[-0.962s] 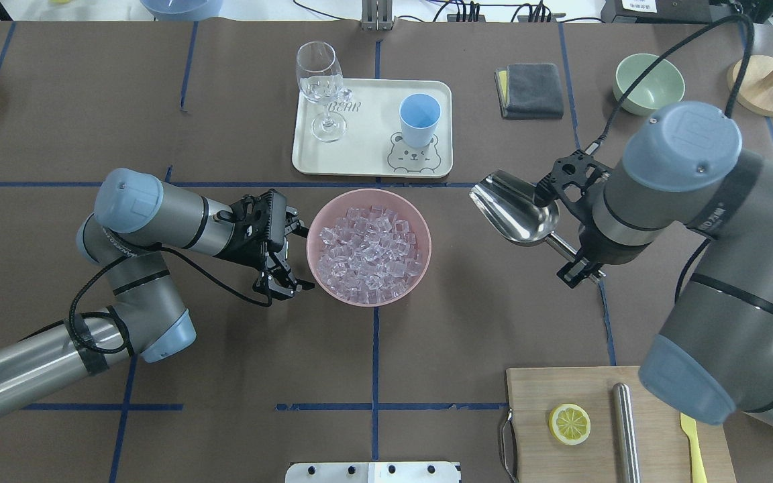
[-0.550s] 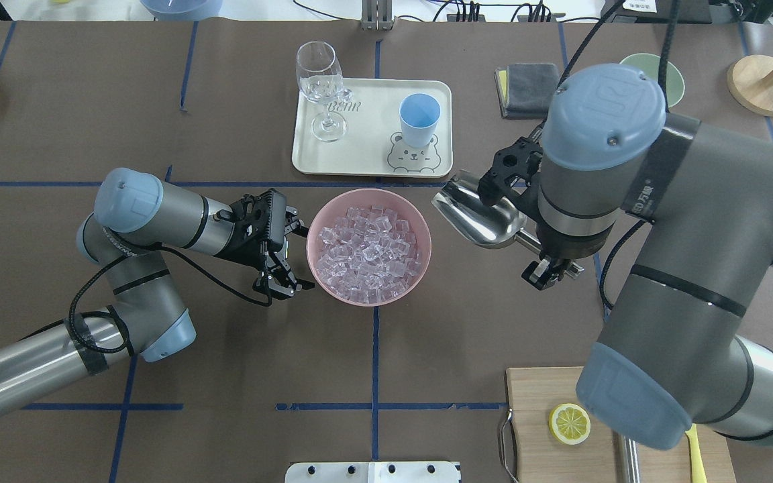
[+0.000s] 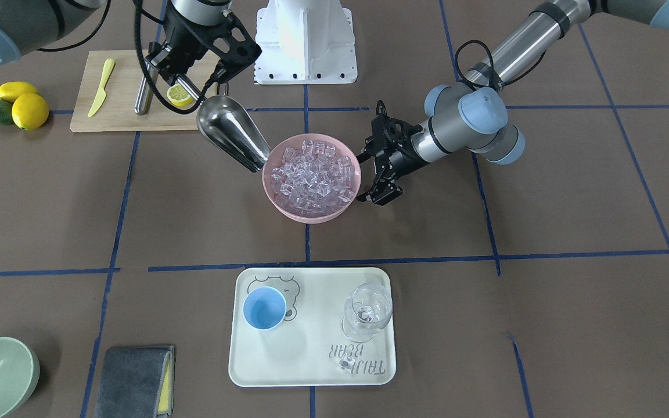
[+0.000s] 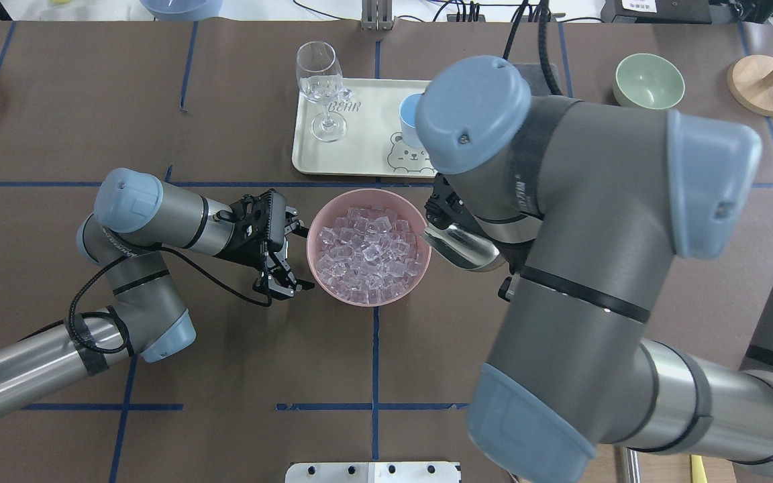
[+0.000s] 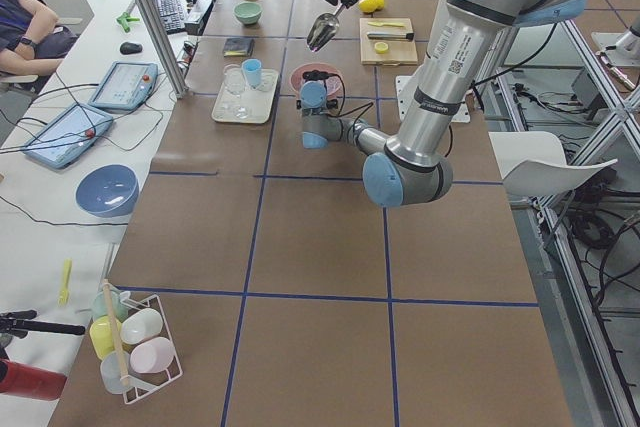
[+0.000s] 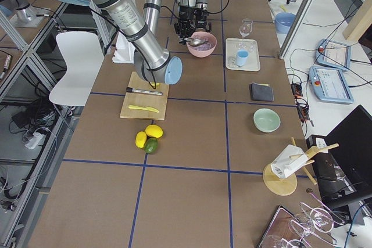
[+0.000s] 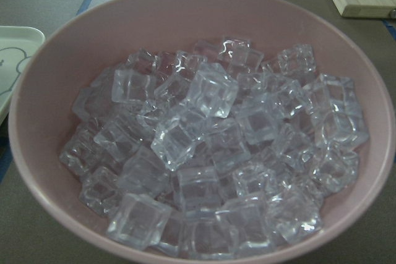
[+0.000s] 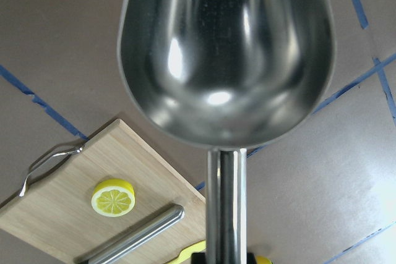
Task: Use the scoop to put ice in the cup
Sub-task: 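Lift the scoop with the right gripper and carry it over the ice bowl, then dig the scoop into the ice cubes with the right gripper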
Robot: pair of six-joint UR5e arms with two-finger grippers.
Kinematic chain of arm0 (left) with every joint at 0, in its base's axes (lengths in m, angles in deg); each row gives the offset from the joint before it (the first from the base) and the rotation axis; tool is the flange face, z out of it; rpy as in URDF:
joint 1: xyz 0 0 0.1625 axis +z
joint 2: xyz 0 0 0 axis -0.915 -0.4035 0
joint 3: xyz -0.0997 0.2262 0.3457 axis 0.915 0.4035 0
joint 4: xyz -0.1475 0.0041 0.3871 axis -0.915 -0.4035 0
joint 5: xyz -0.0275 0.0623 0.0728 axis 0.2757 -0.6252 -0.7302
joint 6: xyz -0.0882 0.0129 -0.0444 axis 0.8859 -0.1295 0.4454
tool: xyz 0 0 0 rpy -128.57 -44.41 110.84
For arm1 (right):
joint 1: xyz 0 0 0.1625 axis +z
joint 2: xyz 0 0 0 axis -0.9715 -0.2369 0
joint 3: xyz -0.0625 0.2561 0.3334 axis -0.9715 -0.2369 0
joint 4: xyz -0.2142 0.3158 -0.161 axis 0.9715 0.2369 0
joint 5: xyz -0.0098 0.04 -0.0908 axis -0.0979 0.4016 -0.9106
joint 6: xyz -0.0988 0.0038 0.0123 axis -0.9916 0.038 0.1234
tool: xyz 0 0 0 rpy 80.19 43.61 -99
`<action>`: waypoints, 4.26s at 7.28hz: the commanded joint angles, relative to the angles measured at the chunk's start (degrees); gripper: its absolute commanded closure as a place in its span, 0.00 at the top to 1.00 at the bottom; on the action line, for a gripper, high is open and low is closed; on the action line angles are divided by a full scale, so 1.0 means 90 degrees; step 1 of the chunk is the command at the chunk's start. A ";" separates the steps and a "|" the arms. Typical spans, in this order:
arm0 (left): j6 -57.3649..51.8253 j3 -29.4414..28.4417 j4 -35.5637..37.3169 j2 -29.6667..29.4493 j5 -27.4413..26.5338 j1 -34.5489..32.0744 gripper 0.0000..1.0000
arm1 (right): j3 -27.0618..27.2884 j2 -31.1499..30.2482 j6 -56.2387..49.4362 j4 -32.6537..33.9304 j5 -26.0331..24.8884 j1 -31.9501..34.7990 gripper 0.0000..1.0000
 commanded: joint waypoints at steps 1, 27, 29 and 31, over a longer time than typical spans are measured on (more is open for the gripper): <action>0.0000 0.0000 0.0000 0.0010 0.0000 0.0000 0.99 | -0.0884 0.0632 -0.0643 0.0430 0.0023 -0.0012 0.00; 0.0000 0.0000 0.0000 0.0010 -0.0049 0.0000 0.99 | -0.2699 0.0198 -0.0547 -0.2733 -0.0084 -0.0451 0.00; 0.0000 0.0000 0.0000 0.0010 -0.0049 0.0000 0.99 | -0.1994 -0.0223 -0.0547 -0.2840 -0.0084 -0.0451 0.00; 0.0000 0.0000 0.0000 0.0010 -0.0049 -0.0010 0.99 | -0.1903 -0.0361 -0.0392 -0.3230 -0.0084 -0.0461 0.00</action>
